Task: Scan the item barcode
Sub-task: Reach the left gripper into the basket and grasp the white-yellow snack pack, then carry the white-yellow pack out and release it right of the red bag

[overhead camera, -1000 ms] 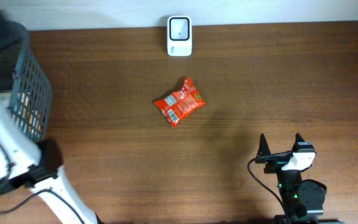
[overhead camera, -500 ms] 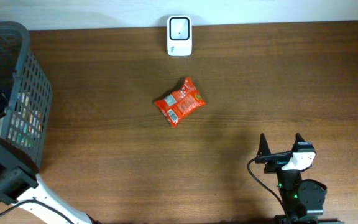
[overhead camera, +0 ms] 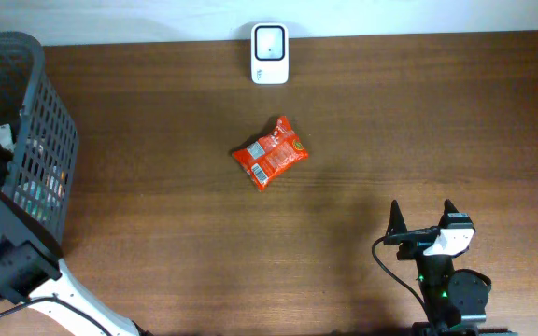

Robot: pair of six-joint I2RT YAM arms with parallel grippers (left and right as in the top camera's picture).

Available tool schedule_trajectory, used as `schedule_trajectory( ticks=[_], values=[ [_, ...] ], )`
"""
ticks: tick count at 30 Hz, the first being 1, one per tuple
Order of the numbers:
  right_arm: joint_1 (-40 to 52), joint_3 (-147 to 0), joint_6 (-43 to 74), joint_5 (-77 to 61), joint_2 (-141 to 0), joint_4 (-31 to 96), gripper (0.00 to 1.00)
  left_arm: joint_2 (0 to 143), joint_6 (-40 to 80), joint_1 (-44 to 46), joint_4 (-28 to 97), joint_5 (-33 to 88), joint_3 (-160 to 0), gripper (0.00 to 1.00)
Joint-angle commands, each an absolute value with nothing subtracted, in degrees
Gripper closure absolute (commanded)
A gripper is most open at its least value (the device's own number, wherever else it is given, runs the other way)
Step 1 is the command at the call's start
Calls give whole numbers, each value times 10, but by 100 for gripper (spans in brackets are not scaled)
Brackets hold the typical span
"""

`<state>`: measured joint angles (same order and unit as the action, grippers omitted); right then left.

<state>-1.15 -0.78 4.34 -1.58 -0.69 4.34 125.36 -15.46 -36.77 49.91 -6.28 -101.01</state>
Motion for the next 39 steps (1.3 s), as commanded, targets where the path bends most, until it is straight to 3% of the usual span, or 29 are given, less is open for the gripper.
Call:
schedule_trajectory(
  ticks=[1, 2, 5, 7, 8, 10, 15, 18, 23, 29, 31, 35, 39],
  values=[
    [-15, -3, 48, -19, -4, 44, 2, 1248, -162, -370, 495, -69, -988, 30],
    [-15, -3, 48, -19, -4, 44, 2, 1248, -162, -370, 490, -69, -981, 29],
    [-15, -3, 48, -19, -4, 44, 2, 1248, -162, -369, 470, -69, -947, 45],
    [-15, -3, 48, -19, -4, 44, 2, 1247, -162, -369, 472, -69, -947, 90],
    [-15, -3, 48, -19, -4, 44, 2, 1244, -161, -369, 476, -69, -949, 100],
    [-15, -3, 48, -19, -4, 44, 2, 1225, -143, -369, 488, -69, -964, 100],
    [-15, -3, 48, -19, -4, 44, 2, 1088, 52, -369, 541, -69, -1000, 100],
    [-15, -3, 48, -19, -4, 44, 2, 976, 65, -367, 542, -68, -1000, 100],
    [-15, -3, 48, -19, -4, 44, 2, 791, 69, -367, 586, 133, -1000, 100],
    [-15, -3, 48, -19, -4, 44, 2, 582, 69, -363, 590, 232, -1000, 100],
    [-15, -3, 48, -19, -4, 44, 2, 569, 68, -326, 587, 245, -1000, 100],
    [-15, -3, 48, -19, -4, 44, 2, 599, 68, -217, 586, 464, -987, 100],
    [-15, -3, 48, -19, -4, 44, 2, 693, 45, -39, 573, 446, -953, 100]
  ],
)
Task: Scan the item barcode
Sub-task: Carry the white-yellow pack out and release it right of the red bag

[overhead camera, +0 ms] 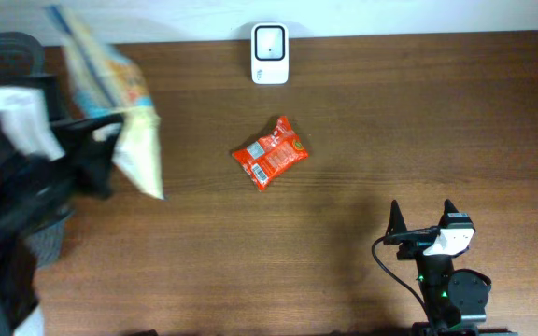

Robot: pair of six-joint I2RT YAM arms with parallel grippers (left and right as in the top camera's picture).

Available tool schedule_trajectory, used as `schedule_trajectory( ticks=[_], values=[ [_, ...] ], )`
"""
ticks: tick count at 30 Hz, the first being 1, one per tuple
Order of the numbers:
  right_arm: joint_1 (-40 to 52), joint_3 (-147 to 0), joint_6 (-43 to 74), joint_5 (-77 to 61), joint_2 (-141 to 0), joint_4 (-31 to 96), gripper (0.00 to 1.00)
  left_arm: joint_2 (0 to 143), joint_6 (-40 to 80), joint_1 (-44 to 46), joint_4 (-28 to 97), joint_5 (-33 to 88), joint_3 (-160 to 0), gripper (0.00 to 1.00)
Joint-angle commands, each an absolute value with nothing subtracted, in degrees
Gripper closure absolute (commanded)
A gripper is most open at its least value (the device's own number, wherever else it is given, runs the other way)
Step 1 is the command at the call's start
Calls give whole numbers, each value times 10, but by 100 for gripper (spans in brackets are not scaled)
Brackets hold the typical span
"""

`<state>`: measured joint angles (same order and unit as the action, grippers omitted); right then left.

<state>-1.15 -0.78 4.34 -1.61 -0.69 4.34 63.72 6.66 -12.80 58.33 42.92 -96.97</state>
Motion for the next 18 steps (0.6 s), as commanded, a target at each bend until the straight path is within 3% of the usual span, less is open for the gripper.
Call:
schedule_trajectory(
  ticks=[1, 3, 7, 9, 13, 15, 16, 17, 18],
  values=[
    [-15, -3, 48, -19, -4, 44, 2, 732, 42, 8, 573, 419, -953, 100],
    [-15, -3, 48, -19, -4, 44, 2, 860, 42, 117, 534, 338, -953, 100],
    [-15, -3, 48, -19, -4, 44, 2, 1023, 43, 216, 458, 258, -953, 100],
    [-15, -3, 48, -19, -4, 44, 2, 1107, 77, 272, 404, 147, -953, 100],
    [-15, -3, 48, -19, -4, 44, 2, 1173, 98, 335, 295, 84, -953, 100],
    [-15, -3, 48, -19, -4, 44, 2, 1183, 184, 350, 279, 4, -953, 100],
    [-15, -3, 48, -19, -4, 44, 2, 1184, 227, 352, 278, -13, -953, 83],
    [-15, -3, 48, -19, -4, 44, 2, 1184, 231, 353, 279, -13, -953, 74],
    [-15, -3, 48, -19, -4, 44, 2, 1184, 231, 353, 279, -3, -953, 53]
  ],
)
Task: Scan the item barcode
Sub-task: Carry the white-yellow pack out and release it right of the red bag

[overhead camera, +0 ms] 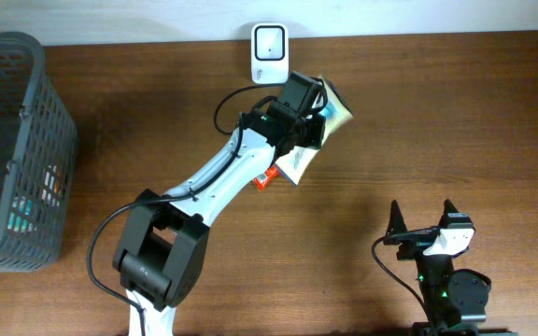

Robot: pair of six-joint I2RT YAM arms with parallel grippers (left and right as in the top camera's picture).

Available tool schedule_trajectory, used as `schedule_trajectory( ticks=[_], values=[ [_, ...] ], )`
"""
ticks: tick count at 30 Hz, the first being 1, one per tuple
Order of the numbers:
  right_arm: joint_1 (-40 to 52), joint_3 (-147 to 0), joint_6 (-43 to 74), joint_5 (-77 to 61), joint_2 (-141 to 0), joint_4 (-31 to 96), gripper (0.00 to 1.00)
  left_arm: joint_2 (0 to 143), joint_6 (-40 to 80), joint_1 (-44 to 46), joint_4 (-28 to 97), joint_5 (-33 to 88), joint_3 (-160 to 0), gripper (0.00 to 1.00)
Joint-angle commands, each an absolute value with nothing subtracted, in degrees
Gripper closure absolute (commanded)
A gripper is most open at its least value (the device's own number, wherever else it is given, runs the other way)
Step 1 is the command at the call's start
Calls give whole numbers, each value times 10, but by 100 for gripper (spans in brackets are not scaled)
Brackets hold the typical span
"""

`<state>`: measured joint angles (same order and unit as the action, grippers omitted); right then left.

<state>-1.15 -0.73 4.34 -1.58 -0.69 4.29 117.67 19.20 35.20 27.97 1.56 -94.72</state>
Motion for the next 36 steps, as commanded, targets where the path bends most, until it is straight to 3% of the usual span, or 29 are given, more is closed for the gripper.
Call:
schedule_trajectory(
  ticks=[1, 5, 8, 11, 14, 17, 19, 20, 25, 29, 36],
  values=[
    [-15, -3, 48, -19, -4, 44, 2, 1184, 231, 352, 278, 17, -954, 27],
    [-15, -3, 48, -19, -4, 44, 2, 1104, 172, 323, 309, 36, -982, 23],
    [-15, -3, 48, -19, -4, 44, 2, 963, 76, 243, 397, -78, -989, 3],
    [-15, -3, 48, -19, -4, 44, 2, 834, 65, 39, 431, -202, -989, 4],
    [-15, -3, 48, -19, -4, 44, 2, 819, 66, -177, 432, -205, -988, 0],
    [-15, -3, 48, -19, -4, 44, 2, 864, 65, -378, 463, -57, -987, 1],
    [-15, -3, 48, -19, -4, 44, 2, 899, 64, -451, 480, 69, -987, 1],
    [-15, -3, 48, -19, -4, 44, 2, 928, 2, -474, 486, 143, -987, 1],
    [-15, -3, 48, -19, -4, 44, 2, 1040, -176, -465, 560, 182, -987, 10],
    [-15, -3, 48, -19, -4, 44, 2, 1110, -190, -462, 579, 182, -986, 16],
    [-15, -3, 48, -19, -4, 44, 2, 1183, -237, -461, 618, 183, -986, 12]
  ],
)
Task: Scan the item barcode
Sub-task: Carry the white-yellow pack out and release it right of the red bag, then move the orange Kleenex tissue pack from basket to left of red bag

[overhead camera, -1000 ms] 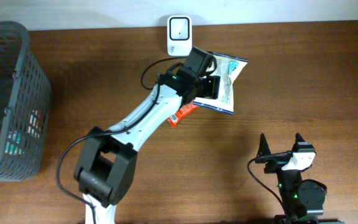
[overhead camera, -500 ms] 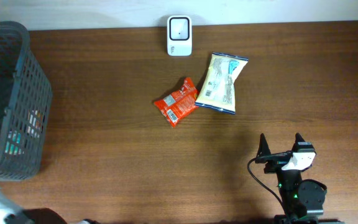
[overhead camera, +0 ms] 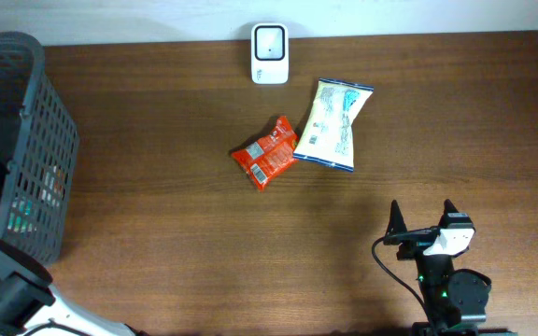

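A pale yellow snack bag with blue ends (overhead camera: 329, 124) lies flat on the table, just right of a red packet (overhead camera: 268, 152) whose white label faces up; the two touch at their edges. The white barcode scanner (overhead camera: 270, 53) stands at the table's back edge, a little left of the bag. My left arm (overhead camera: 7, 291) shows only at the bottom left beside the basket, and its gripper is hidden. Near the front right, my right gripper (overhead camera: 423, 217) rests open and holds nothing.
A tall grey mesh basket (overhead camera: 26, 140) with several items inside fills the left side. Bare brown tabletop lies between the basket and the packets, and between the packets and the right arm.
The left arm held the yellow bag up by the scanner; now the bag lies on the table beside the red packet. The arm is back at the basket on the left.
First only the red packet lay on the table, with the left arm at the basket. Then the left gripper held the yellow bag over the basket's right side, then close to the scanner. Now the bag lies beside the red packet. The right arm never moved.
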Robot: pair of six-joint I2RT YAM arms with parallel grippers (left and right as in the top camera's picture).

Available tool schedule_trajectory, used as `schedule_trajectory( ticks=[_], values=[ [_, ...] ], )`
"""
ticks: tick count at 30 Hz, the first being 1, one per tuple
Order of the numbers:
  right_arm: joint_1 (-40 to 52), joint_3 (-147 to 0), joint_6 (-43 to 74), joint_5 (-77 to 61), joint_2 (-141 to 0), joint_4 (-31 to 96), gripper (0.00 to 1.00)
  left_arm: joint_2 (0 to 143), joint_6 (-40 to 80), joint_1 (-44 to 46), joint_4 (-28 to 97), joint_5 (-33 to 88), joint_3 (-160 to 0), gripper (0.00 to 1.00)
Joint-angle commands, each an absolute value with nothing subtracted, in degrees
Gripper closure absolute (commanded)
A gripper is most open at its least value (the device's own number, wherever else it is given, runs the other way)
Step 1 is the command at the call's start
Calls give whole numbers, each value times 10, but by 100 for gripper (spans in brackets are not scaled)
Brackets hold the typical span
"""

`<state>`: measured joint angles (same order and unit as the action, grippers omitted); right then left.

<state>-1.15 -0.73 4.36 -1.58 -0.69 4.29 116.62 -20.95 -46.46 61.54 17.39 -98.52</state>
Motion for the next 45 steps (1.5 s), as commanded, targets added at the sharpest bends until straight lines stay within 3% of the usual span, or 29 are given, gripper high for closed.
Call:
schedule_trajectory(
  ticks=[1, 10, 12, 14, 15, 16, 17, 20, 21, 24, 28, 30, 32, 34, 38, 40, 43, 45],
  values=[
    [-15, -3, 48, -19, -4, 44, 2, 1183, -242, -461, 618, 186, -986, 12],
    [-15, -3, 48, -19, -4, 44, 2, 1229, -281, -442, 613, 228, -985, 16],
    [-15, -3, 48, -19, -4, 44, 2, 1230, -282, -435, 600, 228, -985, 28],
    [-15, -3, 48, -19, -4, 44, 2, 1230, -282, -421, 587, 227, -985, 32],
    [-15, -3, 48, -19, -4, 44, 2, 1230, -282, -417, 579, 225, -985, 50],
    [-15, -3, 48, -19, -4, 44, 2, 1230, -281, -417, 571, 216, -985, 76],
    [-15, -3, 48, -19, -4, 44, 2, 1230, -279, -417, 568, 202, -985, 86],
    [-15, -3, 48, -19, -4, 44, 2, 1230, -279, -418, 573, 197, -985, 100],
    [-15, -3, 48, -19, -4, 44, 2, 1229, -270, -418, 571, 197, -990, 100],
    [-15, -3, 48, -19, -4, 44, 2, 1221, -58, -422, 596, 198, -1095, 100],
    [-15, -3, 48, -19, -4, 44, 2, 1199, 8, -422, 746, 197, -1382, 100],
    [-15, -3, 48, -19, -4, 44, 2, 1182, 96, -422, 784, 197, -1487, 100],
    [-15, -3, 48, -19, -4, 44, 2, 1141, 290, -411, 819, 199, -1532, 100],
    [-15, -3, 48, -19, -4, 44, 2, 1093, 317, -378, 828, 247, -1532, 100],
    [-15, -3, 48, -19, -4, 44, 2, 1067, 317, -218, 907, 227, -1529, 100],
    [-15, -3, 48, -19, -4, 44, 2, 1077, 317, -140, 949, 152, -1524, 100],
    [-15, -3, 48, -19, -4, 44, 2, 1137, 310, 72, 961, -21, -1459, 100],
    [-15, -3, 48, -19, -4, 44, 2, 1182, 310, 140, 945, -87, -1413, 100]
  ],
)
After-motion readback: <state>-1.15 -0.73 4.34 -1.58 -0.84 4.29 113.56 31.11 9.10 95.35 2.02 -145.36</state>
